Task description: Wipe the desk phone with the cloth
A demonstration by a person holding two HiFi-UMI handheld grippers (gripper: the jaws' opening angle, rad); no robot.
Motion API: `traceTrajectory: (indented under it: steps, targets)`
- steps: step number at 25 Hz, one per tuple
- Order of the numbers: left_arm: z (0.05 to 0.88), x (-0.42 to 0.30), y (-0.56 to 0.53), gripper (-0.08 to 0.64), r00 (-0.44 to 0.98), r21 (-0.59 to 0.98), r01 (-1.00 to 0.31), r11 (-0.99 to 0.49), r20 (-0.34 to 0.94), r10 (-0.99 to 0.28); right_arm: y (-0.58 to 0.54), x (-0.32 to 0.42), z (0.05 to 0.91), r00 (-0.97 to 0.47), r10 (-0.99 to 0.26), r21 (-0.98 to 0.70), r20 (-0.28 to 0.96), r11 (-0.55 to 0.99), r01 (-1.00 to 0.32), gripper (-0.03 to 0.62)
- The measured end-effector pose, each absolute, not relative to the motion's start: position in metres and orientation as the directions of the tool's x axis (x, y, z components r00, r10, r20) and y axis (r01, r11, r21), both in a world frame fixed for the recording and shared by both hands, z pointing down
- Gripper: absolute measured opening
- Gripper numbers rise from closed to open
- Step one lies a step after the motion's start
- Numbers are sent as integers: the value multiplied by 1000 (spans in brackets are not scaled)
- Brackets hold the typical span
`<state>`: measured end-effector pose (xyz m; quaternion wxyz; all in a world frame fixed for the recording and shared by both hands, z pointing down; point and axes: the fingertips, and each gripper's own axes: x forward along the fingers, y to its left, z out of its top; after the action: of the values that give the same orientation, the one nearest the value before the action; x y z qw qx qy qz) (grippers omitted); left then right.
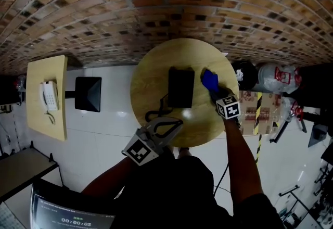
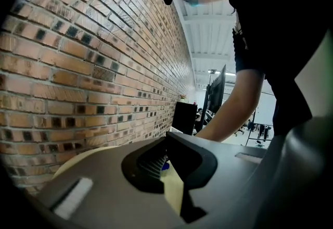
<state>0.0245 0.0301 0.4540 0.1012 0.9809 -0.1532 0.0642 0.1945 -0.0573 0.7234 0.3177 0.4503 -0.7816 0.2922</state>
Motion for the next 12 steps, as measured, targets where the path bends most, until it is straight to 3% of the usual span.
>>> traceTrajectory:
  steps: [12]
  targets:
    - [427, 1, 24, -8, 913, 148, -404, -903, 120, -389, -113, 96, 621, -558, -554, -111, 618, 641, -760, 92]
